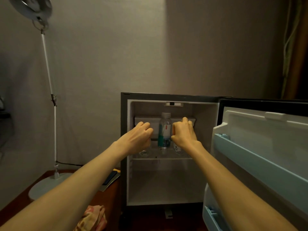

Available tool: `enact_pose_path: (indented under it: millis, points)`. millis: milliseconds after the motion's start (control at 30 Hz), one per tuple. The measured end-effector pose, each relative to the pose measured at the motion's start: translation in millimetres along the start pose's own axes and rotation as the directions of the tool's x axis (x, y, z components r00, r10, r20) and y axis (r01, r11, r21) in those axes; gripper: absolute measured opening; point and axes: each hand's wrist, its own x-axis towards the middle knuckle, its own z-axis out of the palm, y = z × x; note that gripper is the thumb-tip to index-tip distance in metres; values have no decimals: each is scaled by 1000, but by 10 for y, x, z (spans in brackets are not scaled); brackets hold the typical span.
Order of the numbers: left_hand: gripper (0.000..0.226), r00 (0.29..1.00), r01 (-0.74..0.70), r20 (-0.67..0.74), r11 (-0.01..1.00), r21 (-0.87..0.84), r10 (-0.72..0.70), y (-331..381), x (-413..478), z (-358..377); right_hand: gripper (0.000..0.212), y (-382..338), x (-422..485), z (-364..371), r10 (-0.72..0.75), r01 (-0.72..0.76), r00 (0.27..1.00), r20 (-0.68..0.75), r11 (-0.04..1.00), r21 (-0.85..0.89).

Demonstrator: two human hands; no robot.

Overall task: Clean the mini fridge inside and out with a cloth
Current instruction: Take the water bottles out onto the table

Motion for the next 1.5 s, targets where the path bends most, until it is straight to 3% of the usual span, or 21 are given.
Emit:
enact_pose_path:
  millis: [167, 333, 500, 667, 733, 867, 1500]
  points:
    - [7, 999, -21, -33, 999, 40, 23, 35, -158, -13, 8, -151, -136, -100, -51, 52, 998, -30, 998, 25]
    - [4, 997, 78, 14, 995, -62, -78, 119, -254, -165, 5, -385, -360, -158, -80, 70, 985, 152, 995, 71]
    - [12, 911, 333, 334, 908, -252, -242, 173, -930, -142, 9, -603, -748, 2, -166, 121, 952, 258, 976, 181]
    - [19, 875, 380, 408, 892, -244, -261, 170, -1861, -24, 26, -906, -968, 286, -282, 219, 909, 306, 949, 225]
    - [16, 869, 389, 412, 894, -222, -275, 142, -2115, -51, 20, -1047, -1044, 405, -312, 245, 894, 321, 941, 232]
    - [35, 859, 416, 389, 896, -152, -333, 35, -2480, -179, 11, -1321, -1172, 587, -378, 298, 864, 333, 916, 267]
    - [22, 719, 646, 317, 763, 25, -619, -754, -3575, -771, 20, -2708, -1447, 1276, -560, 455, 771, 304, 817, 353]
